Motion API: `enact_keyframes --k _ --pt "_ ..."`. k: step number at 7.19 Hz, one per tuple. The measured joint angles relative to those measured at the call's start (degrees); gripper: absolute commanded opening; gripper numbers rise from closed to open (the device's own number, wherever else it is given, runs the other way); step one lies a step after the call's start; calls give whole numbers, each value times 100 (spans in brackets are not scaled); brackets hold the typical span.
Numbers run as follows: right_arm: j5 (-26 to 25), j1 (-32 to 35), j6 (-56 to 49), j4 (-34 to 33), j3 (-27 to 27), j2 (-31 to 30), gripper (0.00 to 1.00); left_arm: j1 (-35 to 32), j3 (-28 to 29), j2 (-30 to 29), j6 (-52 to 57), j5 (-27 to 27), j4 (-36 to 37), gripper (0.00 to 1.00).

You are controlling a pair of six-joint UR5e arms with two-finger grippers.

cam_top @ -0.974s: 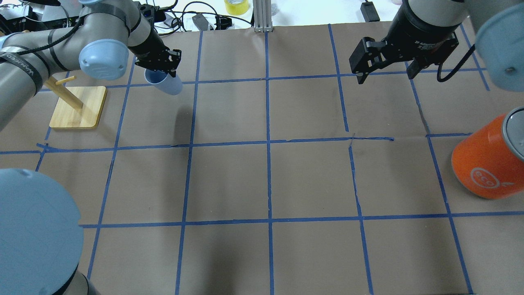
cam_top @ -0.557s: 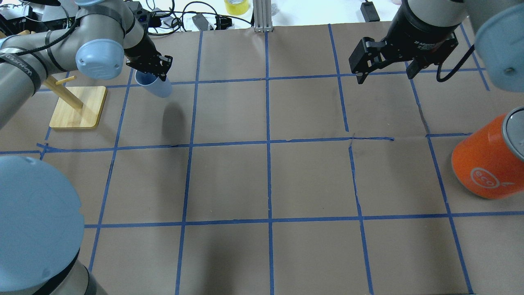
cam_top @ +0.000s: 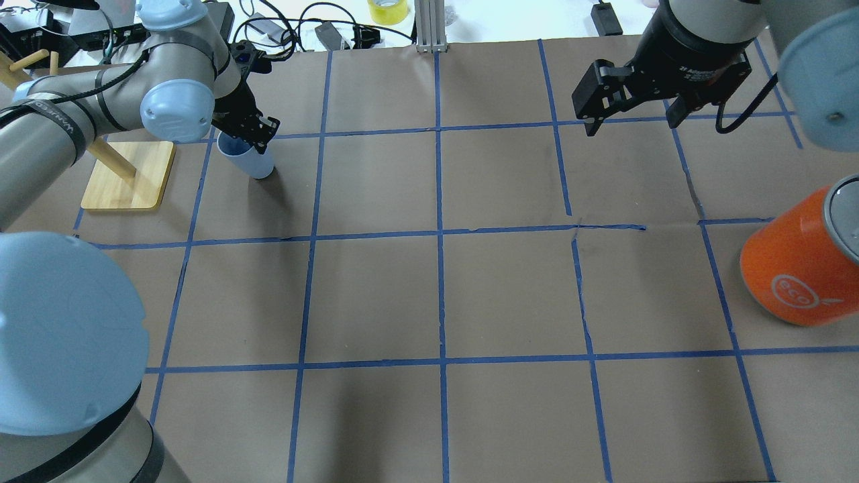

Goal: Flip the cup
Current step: 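Lower the cup upright onto the table with the left gripper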

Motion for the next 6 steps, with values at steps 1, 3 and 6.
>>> enact_keyframes --k 1,3,6 --pt "0 -1 0 -1 1 -1 100 0 -12 -12 -13 -31 27 81" --pt "-3 -3 0 -2 1 -2 100 0 1 13 -38 -55 32 84" --pt "-39 -7 0 14 2 -13 100 -55 154 500 -170 -8 -679 87"
